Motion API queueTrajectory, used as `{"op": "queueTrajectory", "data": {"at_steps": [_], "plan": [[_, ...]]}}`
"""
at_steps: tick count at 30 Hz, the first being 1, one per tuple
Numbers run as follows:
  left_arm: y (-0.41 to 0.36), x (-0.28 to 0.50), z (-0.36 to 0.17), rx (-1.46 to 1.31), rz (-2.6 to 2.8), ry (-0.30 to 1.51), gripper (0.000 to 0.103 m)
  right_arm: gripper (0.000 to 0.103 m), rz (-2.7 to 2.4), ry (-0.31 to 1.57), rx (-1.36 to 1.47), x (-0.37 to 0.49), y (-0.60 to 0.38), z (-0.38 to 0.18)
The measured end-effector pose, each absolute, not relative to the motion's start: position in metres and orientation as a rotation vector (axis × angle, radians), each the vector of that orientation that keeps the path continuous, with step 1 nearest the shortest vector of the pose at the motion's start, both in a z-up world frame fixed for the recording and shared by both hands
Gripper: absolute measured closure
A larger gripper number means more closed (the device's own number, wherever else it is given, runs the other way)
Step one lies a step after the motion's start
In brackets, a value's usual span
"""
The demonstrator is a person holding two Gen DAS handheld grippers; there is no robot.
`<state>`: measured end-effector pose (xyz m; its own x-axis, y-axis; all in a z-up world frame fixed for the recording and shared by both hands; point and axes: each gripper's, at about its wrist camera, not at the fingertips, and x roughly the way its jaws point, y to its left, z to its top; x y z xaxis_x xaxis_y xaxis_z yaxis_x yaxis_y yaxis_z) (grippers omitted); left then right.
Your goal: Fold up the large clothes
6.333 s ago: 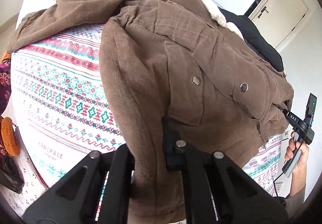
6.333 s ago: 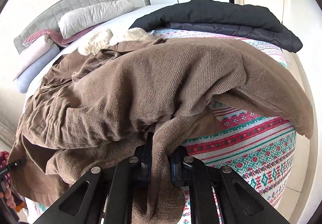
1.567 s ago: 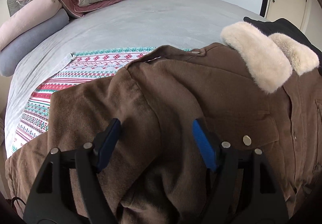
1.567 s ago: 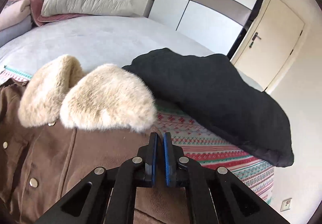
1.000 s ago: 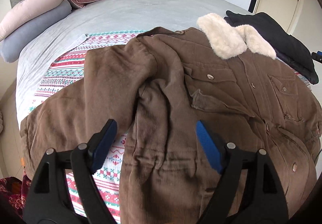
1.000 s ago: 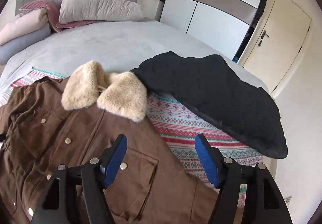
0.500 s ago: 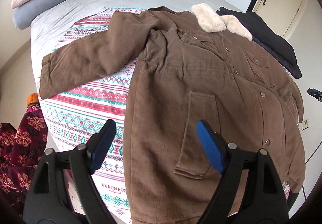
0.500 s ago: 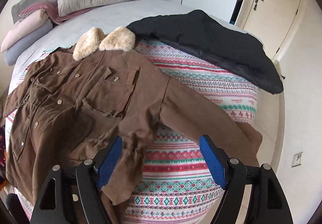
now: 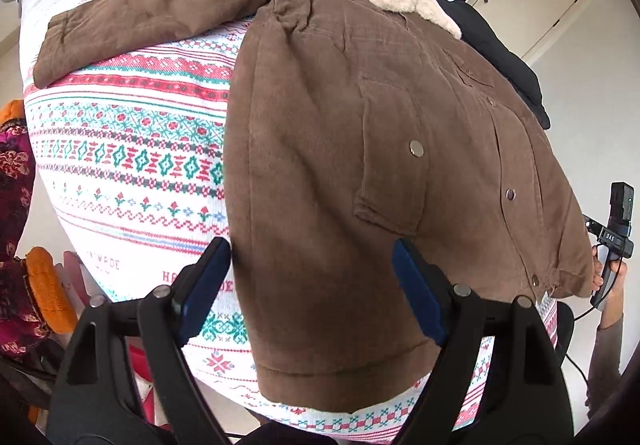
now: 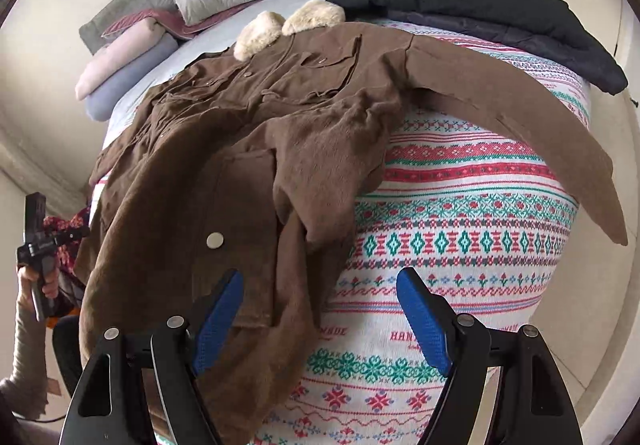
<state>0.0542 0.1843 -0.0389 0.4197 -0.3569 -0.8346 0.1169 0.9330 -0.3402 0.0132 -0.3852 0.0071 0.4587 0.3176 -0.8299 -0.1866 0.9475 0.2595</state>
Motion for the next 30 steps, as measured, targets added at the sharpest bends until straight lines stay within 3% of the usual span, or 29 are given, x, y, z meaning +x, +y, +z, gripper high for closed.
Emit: {"op": "queueTrajectory", "data": {"at_steps": [9,19,30], "plan": [[0.175,-0.004,-0.022,-0.075,-0.435,1.009,0.020,0.020,0.416,0.952,0.073,-0.080,-0.362,0.029],[0.171,-0.022,-0.053,0.271,-0.256,1.099,0.020,0.020,0.397,1.048,-0.031,-0.096,-0.314,-0.014],[0.192,-0.003,-0.049,0.009,-0.195,1.032,0.021,0.020,0.207,1.021,0.080,-0.069,-0.330,-0.023]]}}
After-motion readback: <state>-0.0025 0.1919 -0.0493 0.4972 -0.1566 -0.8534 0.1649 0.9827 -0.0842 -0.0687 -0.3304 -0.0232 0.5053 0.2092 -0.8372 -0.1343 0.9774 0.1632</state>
